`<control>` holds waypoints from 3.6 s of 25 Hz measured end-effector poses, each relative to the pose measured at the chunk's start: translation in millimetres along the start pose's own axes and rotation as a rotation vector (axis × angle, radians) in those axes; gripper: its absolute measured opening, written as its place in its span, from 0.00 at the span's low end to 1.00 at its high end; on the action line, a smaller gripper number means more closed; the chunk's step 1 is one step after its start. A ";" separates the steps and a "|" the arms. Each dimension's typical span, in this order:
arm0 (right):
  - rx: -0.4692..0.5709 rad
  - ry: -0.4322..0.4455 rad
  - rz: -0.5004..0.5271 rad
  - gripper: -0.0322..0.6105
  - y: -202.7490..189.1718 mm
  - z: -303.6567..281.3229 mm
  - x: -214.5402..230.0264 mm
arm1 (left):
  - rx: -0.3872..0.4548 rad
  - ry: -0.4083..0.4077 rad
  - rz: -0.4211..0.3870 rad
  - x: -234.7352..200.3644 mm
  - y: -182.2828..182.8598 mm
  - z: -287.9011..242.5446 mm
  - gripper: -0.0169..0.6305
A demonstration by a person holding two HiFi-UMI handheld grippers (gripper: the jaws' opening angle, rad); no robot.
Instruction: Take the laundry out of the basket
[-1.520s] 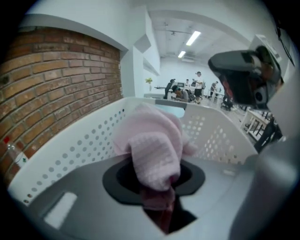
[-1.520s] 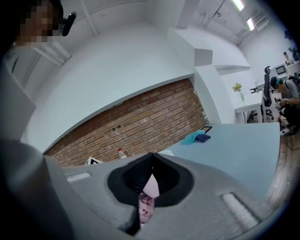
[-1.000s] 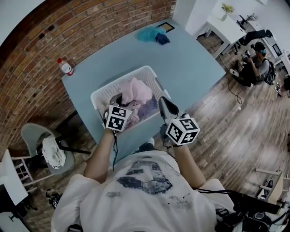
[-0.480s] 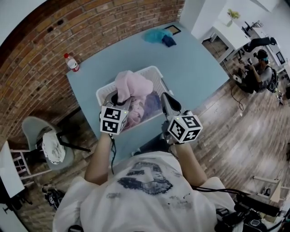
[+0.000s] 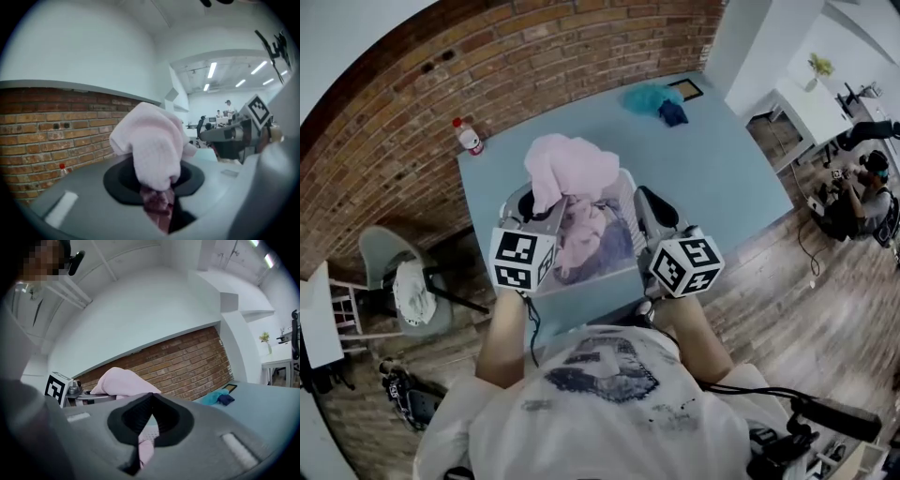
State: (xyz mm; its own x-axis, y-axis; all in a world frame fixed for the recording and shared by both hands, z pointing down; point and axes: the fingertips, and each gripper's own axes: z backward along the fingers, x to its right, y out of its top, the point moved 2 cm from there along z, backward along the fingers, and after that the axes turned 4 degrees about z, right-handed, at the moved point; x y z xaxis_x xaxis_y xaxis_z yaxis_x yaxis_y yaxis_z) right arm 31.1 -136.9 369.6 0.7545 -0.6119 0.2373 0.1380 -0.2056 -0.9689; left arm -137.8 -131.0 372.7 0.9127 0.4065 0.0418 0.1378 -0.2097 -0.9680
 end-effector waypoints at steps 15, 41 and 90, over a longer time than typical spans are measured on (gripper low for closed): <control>0.034 0.099 0.037 0.05 44.7 -0.8 88.6 | 0.085 0.060 -0.069 54.2 78.2 -63.3 0.20; 0.082 -0.030 0.018 0.05 71.1 69.2 246.3 | 0.137 -0.034 -0.134 170.9 135.9 -186.3 0.20; -0.123 -0.236 -0.100 0.05 -38.5 114.0 338.4 | -0.222 0.006 0.162 232.7 -116.7 -332.6 0.23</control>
State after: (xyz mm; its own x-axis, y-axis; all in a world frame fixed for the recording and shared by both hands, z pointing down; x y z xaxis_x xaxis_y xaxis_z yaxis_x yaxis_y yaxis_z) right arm 354.2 -249.0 479.1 0.8713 -0.3924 0.2947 0.1516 -0.3558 -0.9222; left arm 186.4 -307.8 577.7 0.9320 0.3464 -0.1065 0.0705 -0.4615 -0.8843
